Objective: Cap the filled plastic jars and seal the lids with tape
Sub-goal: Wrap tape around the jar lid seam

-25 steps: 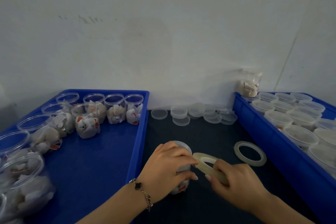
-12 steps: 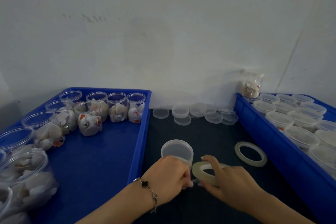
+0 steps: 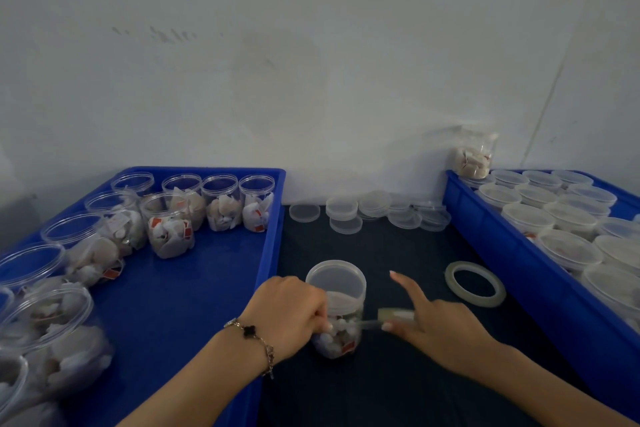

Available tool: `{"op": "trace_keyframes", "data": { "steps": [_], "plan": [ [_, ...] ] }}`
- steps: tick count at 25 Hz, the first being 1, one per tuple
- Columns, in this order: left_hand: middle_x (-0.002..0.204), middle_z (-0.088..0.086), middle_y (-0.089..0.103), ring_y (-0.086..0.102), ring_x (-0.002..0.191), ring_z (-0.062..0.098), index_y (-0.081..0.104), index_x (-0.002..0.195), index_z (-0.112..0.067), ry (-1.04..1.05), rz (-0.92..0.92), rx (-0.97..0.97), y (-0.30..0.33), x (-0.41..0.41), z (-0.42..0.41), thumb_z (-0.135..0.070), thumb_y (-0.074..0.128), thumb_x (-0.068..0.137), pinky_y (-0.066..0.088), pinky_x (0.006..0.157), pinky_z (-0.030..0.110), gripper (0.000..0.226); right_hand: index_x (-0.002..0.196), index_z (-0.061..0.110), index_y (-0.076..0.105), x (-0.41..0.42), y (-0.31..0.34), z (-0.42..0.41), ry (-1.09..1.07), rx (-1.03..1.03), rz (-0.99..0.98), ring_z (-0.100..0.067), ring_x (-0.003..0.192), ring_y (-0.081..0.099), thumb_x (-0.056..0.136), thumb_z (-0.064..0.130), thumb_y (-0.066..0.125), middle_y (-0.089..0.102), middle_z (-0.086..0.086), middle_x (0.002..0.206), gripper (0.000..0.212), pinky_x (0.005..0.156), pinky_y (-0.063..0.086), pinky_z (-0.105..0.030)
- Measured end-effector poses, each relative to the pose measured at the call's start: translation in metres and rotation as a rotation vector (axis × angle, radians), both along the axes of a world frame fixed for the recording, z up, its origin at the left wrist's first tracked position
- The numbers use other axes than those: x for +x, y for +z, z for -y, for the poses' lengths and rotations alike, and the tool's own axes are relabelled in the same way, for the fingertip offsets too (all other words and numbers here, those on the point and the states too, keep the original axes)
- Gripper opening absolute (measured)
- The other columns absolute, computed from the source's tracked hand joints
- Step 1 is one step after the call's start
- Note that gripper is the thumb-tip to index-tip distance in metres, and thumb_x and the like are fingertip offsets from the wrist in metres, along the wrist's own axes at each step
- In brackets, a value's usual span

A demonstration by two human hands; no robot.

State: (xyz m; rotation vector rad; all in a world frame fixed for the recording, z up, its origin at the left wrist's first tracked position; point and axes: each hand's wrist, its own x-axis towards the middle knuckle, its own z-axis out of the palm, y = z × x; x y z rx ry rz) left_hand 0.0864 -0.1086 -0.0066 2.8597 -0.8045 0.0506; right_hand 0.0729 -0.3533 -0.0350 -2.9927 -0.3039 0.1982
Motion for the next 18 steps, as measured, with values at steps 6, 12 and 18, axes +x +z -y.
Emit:
{"op": "trace_keyframes", "data": {
  "steps": [6, 12, 18],
  "plan": [
    [0.099, 0.000, 0.063, 0.055, 0.092, 0.015, 0.061, 0.104, -0.022, -0.048, 0.176, 0.159, -0.009, 0.003, 0.004, -0.045, 0.043, 0.096, 0.036, 0.083, 0.027, 0.030, 0.147, 0.028, -0.012, 0.010, -0.004, -0.009, -0.106, -0.109, 0.161, -0.002, 0.052, 0.049, 0.082, 0.077, 0.030, 0.052, 0.010, 0.061, 0.092, 0.045, 0.034, -0.020],
    [0.094, -0.002, 0.064, 0.055, 0.088, 0.014, 0.059, 0.097, -0.021, 0.001, 0.195, 0.161, -0.014, 0.009, 0.003, -0.049, 0.044, 0.094, 0.041, 0.084, 0.029, 0.032, 0.147, 0.025, -0.012, 0.015, -0.013, -0.009, -0.106, -0.130, 0.191, -0.003, 0.046, 0.045, 0.082, 0.077, 0.026, 0.047, 0.009, 0.055, 0.092, 0.042, 0.026, -0.019],
    [0.089, -0.001, 0.063, 0.041, 0.080, 0.012, 0.051, 0.087, -0.018, 0.095, 0.226, 0.306, -0.011, 0.024, -0.003, -0.072, 0.040, 0.082, 0.033, 0.074, 0.028, 0.055, 0.147, 0.025, -0.013, 0.018, -0.017, -0.008, -0.086, -0.161, 0.239, -0.003, 0.044, 0.044, 0.080, 0.079, 0.019, 0.044, 0.010, 0.052, 0.092, 0.040, 0.027, -0.019]
  ]
}}
